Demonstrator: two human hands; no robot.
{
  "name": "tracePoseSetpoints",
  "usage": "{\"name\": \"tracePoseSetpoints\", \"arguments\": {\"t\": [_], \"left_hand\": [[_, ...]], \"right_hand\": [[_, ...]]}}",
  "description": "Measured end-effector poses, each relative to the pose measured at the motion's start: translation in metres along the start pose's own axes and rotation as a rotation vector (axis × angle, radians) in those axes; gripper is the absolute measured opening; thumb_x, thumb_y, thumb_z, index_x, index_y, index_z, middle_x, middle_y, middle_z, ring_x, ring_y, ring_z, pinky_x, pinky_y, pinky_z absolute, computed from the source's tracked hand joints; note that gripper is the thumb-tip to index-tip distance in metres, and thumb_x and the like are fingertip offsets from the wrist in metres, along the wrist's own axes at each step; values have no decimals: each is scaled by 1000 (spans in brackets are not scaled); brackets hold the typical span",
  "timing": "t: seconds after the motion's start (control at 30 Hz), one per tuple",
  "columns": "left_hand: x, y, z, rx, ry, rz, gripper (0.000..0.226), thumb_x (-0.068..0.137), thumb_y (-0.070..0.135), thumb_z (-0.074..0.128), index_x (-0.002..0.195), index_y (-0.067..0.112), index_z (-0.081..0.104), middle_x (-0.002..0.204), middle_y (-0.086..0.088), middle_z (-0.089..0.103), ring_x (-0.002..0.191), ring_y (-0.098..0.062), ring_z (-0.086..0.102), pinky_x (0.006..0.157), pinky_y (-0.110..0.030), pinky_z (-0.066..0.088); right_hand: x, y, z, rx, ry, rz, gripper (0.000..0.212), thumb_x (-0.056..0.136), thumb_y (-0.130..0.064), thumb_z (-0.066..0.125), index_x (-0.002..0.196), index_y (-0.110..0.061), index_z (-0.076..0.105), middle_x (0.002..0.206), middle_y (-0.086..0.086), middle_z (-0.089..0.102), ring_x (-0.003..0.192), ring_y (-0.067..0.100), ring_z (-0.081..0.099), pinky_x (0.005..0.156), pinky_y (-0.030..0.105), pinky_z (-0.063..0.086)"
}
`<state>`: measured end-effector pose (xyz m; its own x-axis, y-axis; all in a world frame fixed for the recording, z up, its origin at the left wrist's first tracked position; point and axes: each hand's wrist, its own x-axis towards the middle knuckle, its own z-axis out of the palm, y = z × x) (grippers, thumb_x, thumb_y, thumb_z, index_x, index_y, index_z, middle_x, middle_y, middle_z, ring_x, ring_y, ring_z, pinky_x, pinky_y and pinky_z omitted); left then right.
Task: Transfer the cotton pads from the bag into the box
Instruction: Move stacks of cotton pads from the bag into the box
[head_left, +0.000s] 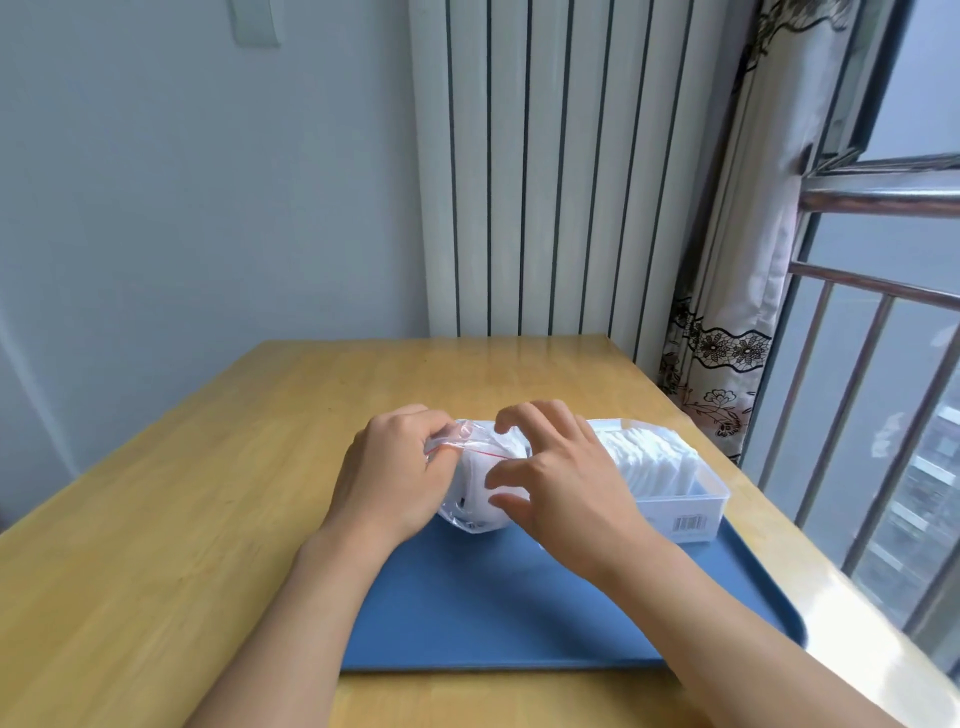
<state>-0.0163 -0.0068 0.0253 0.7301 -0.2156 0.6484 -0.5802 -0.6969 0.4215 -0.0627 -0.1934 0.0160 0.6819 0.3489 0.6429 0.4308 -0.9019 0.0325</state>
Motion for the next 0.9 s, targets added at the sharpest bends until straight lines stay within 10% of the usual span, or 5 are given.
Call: {"name": "tracePoseSetpoints", "arguments": {"t": [0.13,0.5,0.7,0.9], "left_hand": [[-1,11,6,-112,53,40,13,81,18,57,74,19,68,64,11,50,61,-10,48,53,-24,34],[-6,23,19,-190,62,89,10,80,22,63,85,24,72,84,16,57,67,-4,51,58,-16,41],[-7,7,10,108,-298,-65,82,71,26,67,147,41,39,153,14,27,140,-13,24,112,-29,34],[-7,-3,18,27,-387,-184,93,79,33,68,158,32,20,165,9,21,151,-14,22,116,-27,27]], "right_hand": [[1,-6,4,-112,-71,121,48,59,-34,94,103,-26,75,122,4,61,112,31,56,79,39,53],[4,-8,13,-220,-267,169,44,82,-31,77,121,-24,57,133,0,37,126,26,36,93,33,39],[2,-8,8,-176,-291,163,37,89,-36,71,120,-17,63,142,2,37,131,27,35,101,34,38],[2,-11,7,-158,-277,146,40,85,-33,75,122,-19,67,141,0,42,131,26,38,101,33,41]]}}
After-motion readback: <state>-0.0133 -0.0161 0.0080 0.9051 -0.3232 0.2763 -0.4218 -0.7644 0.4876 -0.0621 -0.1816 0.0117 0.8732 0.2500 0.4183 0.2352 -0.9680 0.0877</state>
